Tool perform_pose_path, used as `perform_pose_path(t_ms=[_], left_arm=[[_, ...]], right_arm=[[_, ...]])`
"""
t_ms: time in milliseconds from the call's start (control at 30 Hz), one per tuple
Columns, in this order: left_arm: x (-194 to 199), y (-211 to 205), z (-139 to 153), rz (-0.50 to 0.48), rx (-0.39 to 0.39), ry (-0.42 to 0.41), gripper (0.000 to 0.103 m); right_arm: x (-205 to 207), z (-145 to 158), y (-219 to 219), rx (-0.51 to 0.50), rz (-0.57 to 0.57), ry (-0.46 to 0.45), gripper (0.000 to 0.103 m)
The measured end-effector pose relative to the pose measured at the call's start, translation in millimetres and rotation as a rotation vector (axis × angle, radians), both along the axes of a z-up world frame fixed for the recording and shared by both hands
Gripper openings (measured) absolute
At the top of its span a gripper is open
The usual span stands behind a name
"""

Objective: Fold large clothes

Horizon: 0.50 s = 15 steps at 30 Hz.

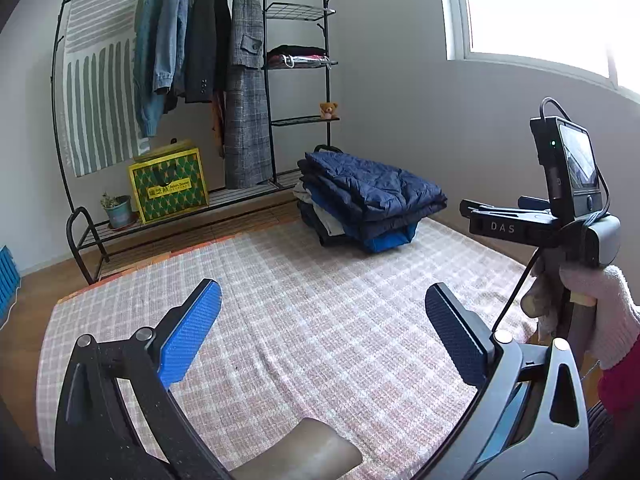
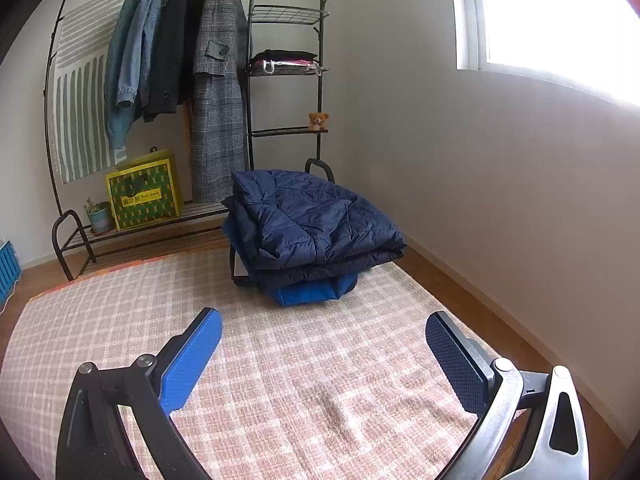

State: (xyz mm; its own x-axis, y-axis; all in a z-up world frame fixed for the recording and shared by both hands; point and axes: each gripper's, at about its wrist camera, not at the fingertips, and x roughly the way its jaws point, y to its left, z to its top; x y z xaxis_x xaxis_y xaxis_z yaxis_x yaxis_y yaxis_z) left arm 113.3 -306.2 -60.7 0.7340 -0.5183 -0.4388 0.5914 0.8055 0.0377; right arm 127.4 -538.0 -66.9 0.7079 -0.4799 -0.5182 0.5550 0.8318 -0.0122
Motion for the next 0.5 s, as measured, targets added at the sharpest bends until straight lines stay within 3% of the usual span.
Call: perform_pose_path(t_ms=[300, 500], left_arm=[[5, -8, -4, 0.008, 0.008, 0.02, 0.103], [5, -7, -3, 0.009, 0.008, 0.018, 0.103]], right_arm=[[-2, -9, -18, 0.075, -0.047, -0.01, 0.103], [-2, -9, -17, 0.067, -0.048, -0.007, 0.103]])
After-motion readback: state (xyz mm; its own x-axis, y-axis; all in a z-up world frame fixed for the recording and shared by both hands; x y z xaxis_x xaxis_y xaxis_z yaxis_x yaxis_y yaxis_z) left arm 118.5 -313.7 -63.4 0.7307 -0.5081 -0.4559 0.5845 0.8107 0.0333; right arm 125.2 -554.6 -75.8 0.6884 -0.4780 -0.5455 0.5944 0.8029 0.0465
